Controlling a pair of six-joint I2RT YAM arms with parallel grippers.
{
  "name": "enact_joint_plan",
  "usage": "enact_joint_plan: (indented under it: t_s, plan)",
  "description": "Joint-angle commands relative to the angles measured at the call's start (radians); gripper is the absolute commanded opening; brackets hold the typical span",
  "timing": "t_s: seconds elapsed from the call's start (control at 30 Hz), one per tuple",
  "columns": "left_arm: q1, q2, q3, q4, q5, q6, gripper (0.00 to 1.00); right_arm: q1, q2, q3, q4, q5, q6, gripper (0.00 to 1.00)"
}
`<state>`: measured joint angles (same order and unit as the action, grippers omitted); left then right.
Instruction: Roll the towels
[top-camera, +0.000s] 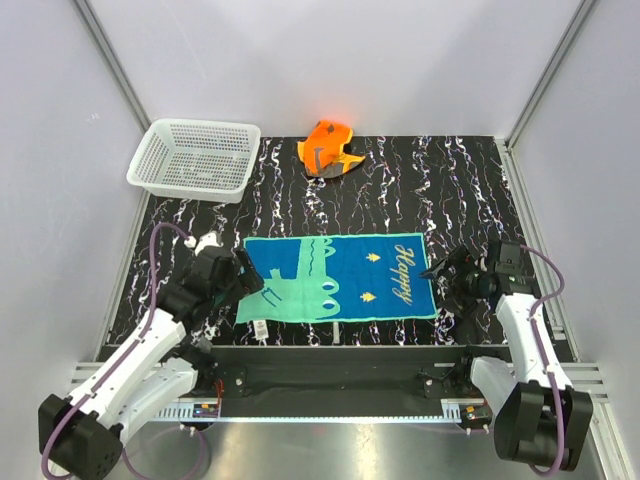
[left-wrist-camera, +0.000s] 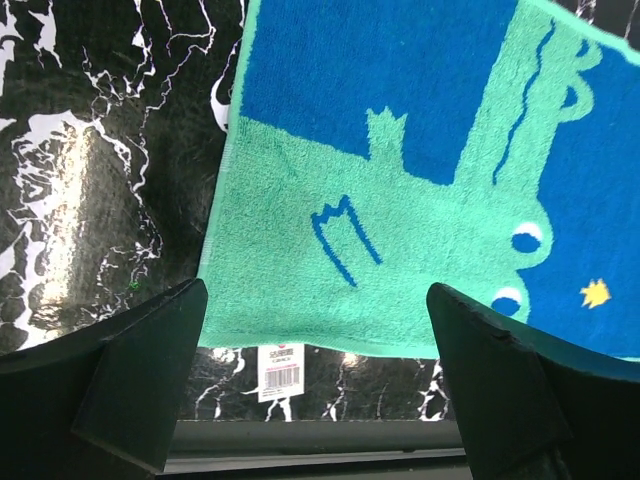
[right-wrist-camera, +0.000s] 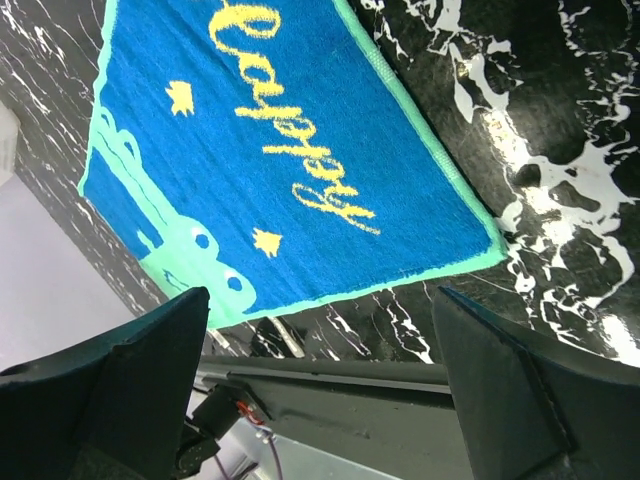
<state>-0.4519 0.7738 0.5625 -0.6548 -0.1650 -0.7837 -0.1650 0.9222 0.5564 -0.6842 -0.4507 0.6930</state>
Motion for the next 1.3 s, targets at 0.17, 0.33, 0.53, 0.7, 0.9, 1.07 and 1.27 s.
enact_joint_plan:
  t_s: [0.17, 0.33, 0.53, 0.7, 0.9, 1.07, 1.27]
  plan:
    - [0.009, -0.116, -0.045, 0.038, -0.031, -0.162, 0.99, -0.004, -0.127, 0.005, -0.064, 0.084, 0.017, 1.0]
    - [0.019, -0.261, -0.098, -0.081, -0.03, -0.284, 0.99, -0.004, -0.135, 0.042, -0.086, 0.096, 0.024, 1.0]
    - [0.013, -0.173, -0.119, -0.154, -0.034, -0.356, 0.96, -0.002, -0.063, 0.066, -0.061, 0.092, -0.018, 1.0]
    - [0.013, -0.005, -0.121, -0.14, -0.045, -0.348, 0.96, -0.002, 0.016, 0.114, -0.041, 0.08, -0.052, 1.0]
    - [0.013, 0.022, -0.17, -0.086, -0.047, -0.35, 0.92, -0.004, 0.09, 0.157, -0.014, 0.081, -0.082, 1.0]
    - [0.009, 0.08, -0.185, -0.019, -0.03, -0.332, 0.77, -0.004, 0.142, 0.162, 0.014, 0.095, -0.089, 1.0]
    - [0.009, 0.14, -0.15, 0.023, -0.025, -0.281, 0.52, -0.004, 0.165, 0.146, 0.038, 0.105, -0.073, 1.0]
